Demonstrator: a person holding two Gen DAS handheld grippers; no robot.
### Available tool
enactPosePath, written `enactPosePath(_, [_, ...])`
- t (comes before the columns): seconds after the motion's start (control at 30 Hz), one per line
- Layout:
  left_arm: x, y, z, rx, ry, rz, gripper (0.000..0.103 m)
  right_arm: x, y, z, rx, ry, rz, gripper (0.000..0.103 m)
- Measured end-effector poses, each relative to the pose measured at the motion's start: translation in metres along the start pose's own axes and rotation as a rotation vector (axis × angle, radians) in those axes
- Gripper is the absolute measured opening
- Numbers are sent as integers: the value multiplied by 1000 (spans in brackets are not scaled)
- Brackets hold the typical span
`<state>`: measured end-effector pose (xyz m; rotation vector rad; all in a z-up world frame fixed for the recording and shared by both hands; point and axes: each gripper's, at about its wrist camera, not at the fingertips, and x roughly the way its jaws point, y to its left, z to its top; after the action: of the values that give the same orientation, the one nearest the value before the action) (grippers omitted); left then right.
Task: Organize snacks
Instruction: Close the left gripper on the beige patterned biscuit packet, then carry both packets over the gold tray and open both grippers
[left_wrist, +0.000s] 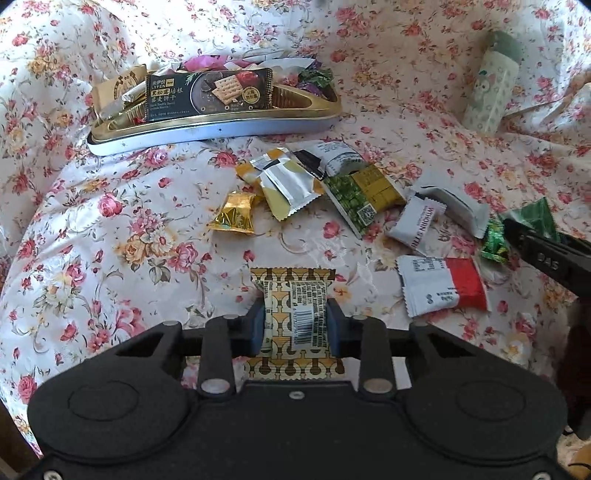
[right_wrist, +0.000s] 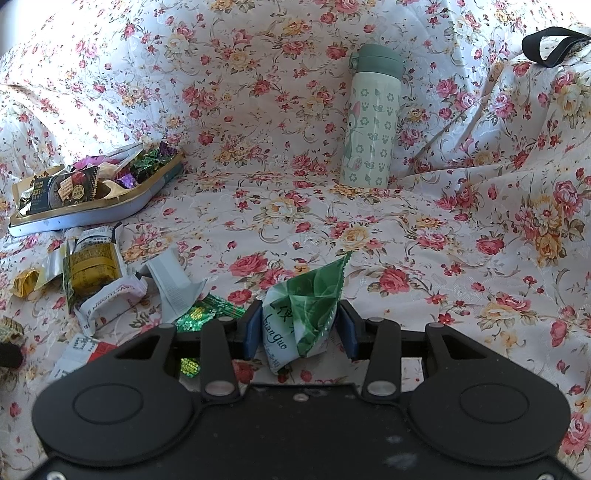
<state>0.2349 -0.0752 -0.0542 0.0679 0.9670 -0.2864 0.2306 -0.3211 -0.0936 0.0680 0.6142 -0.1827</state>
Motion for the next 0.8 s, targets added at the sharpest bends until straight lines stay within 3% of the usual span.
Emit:
enactPosePath(0.2, [-26, 7, -11, -25, -10, -43, 41, 0, 0, 0, -2, 0, -1, 44])
enactPosePath(0.33, [-50, 8, -23, -18, -17, -17, 41, 0, 1, 0, -7, 0, -5, 44])
enactPosePath(0.8, [-94, 15, -95, -36, 59, -28, 41, -2, 7, -1, -43, 7, -24, 43])
